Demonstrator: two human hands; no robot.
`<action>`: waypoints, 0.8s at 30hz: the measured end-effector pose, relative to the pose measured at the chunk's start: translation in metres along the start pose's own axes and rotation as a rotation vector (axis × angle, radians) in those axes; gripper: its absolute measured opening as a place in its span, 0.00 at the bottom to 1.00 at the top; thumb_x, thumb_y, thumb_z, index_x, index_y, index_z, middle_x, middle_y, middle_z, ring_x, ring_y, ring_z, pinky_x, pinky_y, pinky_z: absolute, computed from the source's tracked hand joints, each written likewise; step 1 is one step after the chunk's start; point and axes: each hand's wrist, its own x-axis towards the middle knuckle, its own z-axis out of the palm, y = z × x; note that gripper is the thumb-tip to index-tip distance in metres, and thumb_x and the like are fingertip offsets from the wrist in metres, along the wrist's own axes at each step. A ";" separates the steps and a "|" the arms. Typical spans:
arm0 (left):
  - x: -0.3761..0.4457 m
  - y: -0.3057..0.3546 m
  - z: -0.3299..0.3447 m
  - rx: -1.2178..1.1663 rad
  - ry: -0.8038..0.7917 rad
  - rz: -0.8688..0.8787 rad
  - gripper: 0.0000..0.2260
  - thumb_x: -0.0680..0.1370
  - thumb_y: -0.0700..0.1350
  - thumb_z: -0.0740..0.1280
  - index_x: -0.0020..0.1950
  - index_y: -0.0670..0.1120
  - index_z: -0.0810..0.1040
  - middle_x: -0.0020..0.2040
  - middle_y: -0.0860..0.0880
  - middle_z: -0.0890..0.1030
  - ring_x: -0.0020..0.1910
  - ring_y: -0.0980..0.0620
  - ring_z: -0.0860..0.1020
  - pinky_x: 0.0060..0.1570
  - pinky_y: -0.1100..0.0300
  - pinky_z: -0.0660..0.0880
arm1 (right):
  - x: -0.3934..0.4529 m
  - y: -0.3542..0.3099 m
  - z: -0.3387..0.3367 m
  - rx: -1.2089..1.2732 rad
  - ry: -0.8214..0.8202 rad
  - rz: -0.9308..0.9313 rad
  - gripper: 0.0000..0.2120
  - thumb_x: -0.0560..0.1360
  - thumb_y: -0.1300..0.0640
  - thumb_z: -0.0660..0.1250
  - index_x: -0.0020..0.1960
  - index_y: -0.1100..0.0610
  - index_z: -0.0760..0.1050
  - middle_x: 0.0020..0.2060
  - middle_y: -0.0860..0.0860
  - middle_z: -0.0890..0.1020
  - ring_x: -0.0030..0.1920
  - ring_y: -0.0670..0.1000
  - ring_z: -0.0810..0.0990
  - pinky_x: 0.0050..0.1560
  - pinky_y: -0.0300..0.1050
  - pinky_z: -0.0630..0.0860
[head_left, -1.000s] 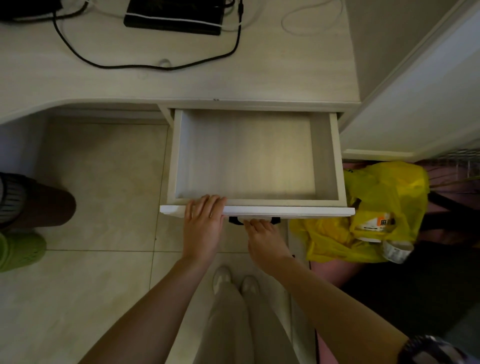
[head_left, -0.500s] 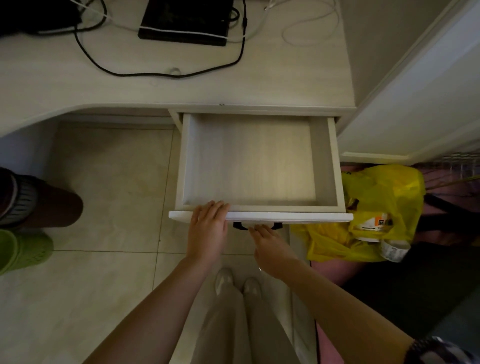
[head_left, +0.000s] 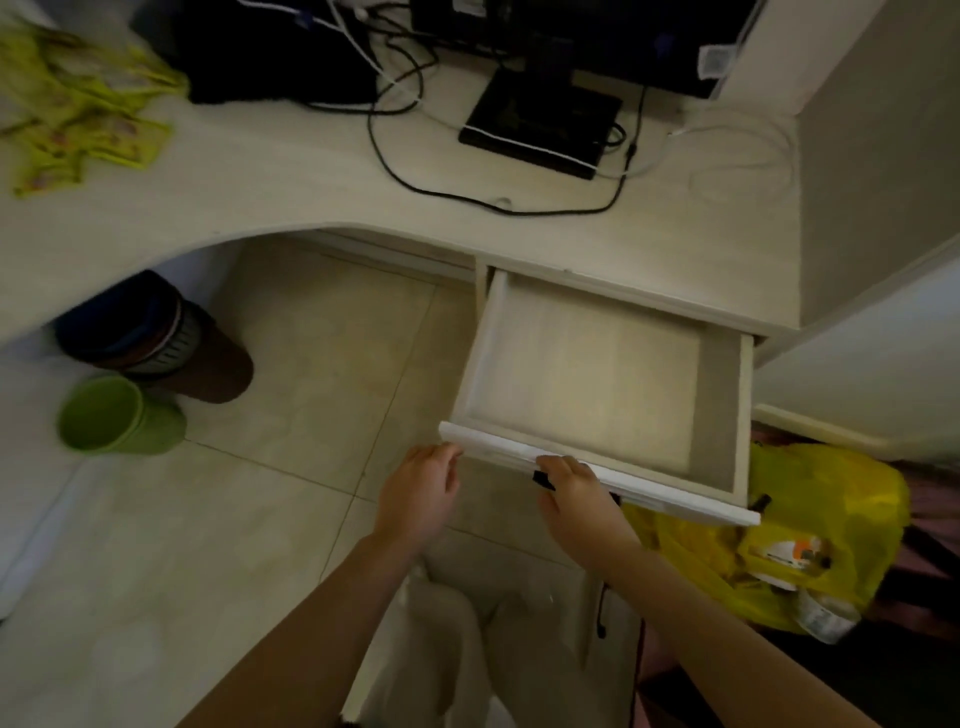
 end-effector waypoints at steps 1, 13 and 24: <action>-0.003 -0.008 -0.007 -0.016 0.010 -0.022 0.13 0.80 0.46 0.61 0.65 0.49 0.75 0.54 0.48 0.79 0.48 0.53 0.77 0.42 0.65 0.67 | 0.004 -0.013 -0.001 -0.003 -0.011 -0.010 0.20 0.80 0.58 0.55 0.72 0.54 0.63 0.67 0.52 0.71 0.67 0.52 0.68 0.67 0.45 0.68; -0.020 -0.144 -0.117 -0.190 0.172 -0.247 0.13 0.81 0.48 0.59 0.64 0.52 0.75 0.53 0.50 0.79 0.47 0.54 0.77 0.46 0.65 0.70 | 0.070 -0.191 0.041 -0.039 -0.063 -0.176 0.12 0.81 0.56 0.55 0.62 0.56 0.69 0.48 0.52 0.79 0.44 0.48 0.78 0.47 0.40 0.78; 0.031 -0.267 -0.226 -0.145 0.342 -0.371 0.11 0.80 0.48 0.61 0.61 0.54 0.75 0.50 0.51 0.79 0.49 0.53 0.77 0.45 0.62 0.71 | 0.175 -0.343 0.045 -0.026 -0.087 -0.293 0.20 0.80 0.57 0.56 0.71 0.57 0.64 0.63 0.56 0.75 0.62 0.56 0.75 0.62 0.49 0.72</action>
